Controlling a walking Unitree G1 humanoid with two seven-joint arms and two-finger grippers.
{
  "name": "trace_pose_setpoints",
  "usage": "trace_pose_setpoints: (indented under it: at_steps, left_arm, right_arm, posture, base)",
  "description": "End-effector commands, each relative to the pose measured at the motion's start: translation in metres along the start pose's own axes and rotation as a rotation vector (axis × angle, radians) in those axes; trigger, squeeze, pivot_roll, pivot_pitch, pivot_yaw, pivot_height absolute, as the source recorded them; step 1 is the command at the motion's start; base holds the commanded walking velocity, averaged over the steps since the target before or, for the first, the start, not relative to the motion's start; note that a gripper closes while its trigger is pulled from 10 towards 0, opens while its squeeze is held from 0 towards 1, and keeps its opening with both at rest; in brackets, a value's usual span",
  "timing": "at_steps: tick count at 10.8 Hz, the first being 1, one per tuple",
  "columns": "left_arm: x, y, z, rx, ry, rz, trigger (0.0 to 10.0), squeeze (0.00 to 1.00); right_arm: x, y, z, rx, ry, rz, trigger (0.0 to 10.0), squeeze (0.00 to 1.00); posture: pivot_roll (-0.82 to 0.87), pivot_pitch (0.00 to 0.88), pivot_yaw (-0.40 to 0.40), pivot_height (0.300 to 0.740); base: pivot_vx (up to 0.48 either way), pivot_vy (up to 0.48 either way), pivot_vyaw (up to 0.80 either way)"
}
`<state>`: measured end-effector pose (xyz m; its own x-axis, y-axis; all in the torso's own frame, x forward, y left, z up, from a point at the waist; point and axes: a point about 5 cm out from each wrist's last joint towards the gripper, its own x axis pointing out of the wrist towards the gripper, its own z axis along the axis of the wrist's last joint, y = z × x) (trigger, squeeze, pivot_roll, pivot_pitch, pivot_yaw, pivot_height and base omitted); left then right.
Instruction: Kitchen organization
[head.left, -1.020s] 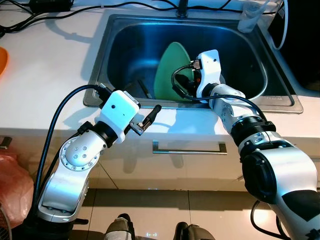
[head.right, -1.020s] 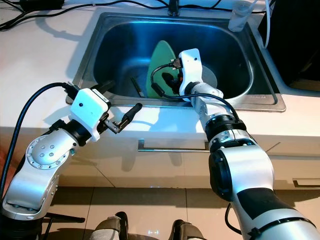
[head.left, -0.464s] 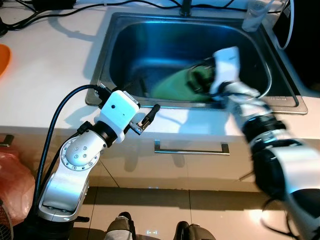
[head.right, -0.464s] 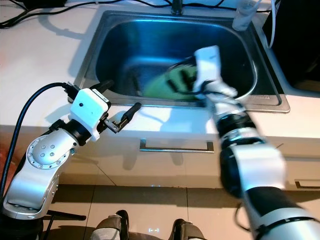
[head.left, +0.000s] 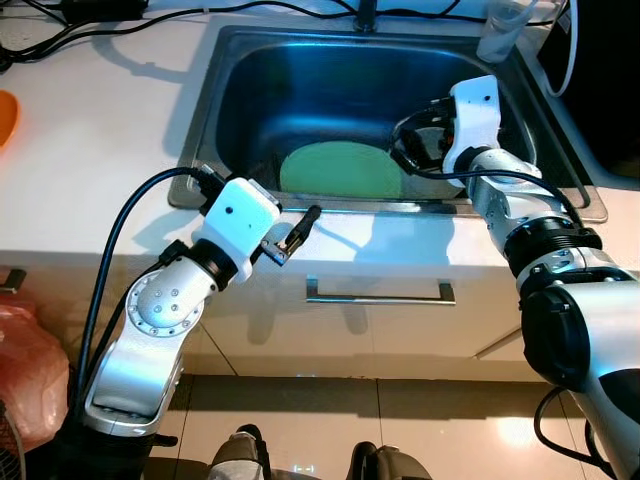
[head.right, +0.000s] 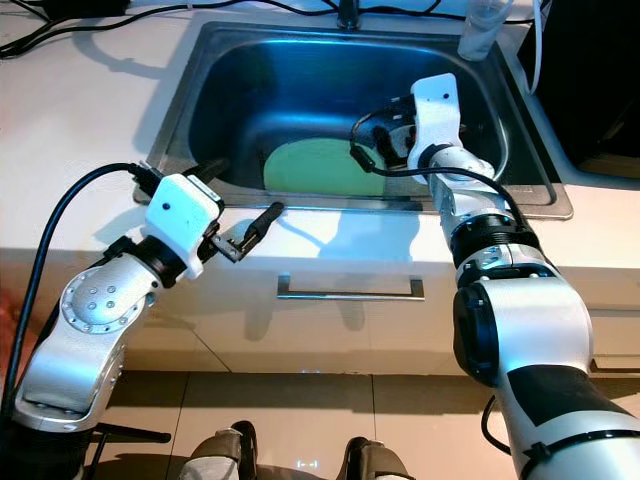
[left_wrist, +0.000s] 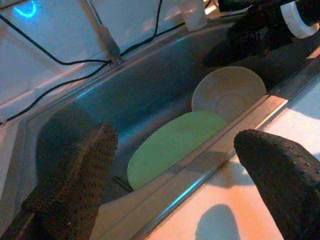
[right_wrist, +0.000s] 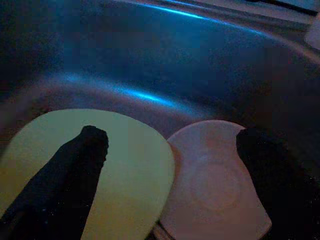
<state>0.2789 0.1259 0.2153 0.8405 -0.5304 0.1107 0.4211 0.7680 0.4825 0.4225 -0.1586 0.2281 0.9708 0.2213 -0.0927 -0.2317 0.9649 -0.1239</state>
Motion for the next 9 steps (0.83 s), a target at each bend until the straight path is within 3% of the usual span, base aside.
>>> trace_pose_setpoints:
  at_steps: [1, 4, 6, 7, 8, 9]
  left_arm:
    - [0.002, -0.002, 0.0, 0.006, -0.003, 0.001, 10.0, 1.0]
    - [0.005, 0.016, 0.0, 0.018, -0.03, 0.205, 10.0, 1.0]
    - [0.007, 0.03, 0.0, 0.054, -0.044, 0.35, 10.0, 1.0]
    - [0.008, 0.042, -0.002, 0.082, -0.033, 0.459, 10.0, 1.0]
    - [0.008, 0.053, -0.009, 0.104, -0.004, 0.538, 10.0, 0.3]
    - [0.007, 0.058, -0.015, 0.077, 0.017, 0.6, 10.0, 0.0]
  right_arm:
    - [0.001, 0.003, 0.007, 0.022, -0.038, 0.026, 10.0, 1.0]
    - [0.0, 0.016, 0.018, 0.157, -0.21, 0.135, 10.0, 1.0]
    - [-0.003, 0.02, 0.017, 0.16, -0.258, 0.159, 10.0, 0.97]
    - [-0.006, 0.022, 0.015, 0.198, -0.286, 0.167, 10.0, 0.0]
    - [-0.009, 0.027, 0.01, 0.226, -0.302, 0.184, 10.0, 0.0]
    - [-0.014, 0.03, 0.004, 0.27, -0.313, 0.184, 10.0, 0.0]
  posture:
    - [0.17, 0.173, -0.051, 0.74]
    - [0.15, 0.153, -0.061, 0.74]
    - [0.13, 0.137, -0.062, 0.74]
    - [0.11, 0.123, -0.064, 0.74]
    - [0.1, 0.109, -0.066, 0.74]
    - [0.09, 0.099, -0.066, 0.74]
  base:
    - [0.0, 0.0, 0.0]
    - [0.0, 0.0, 0.0]
    - [0.0, 0.0, 0.0]
    - [0.0, 0.0, 0.0]
    - [0.0, 0.0, -0.46]
    - [0.0, 0.0, -0.78]
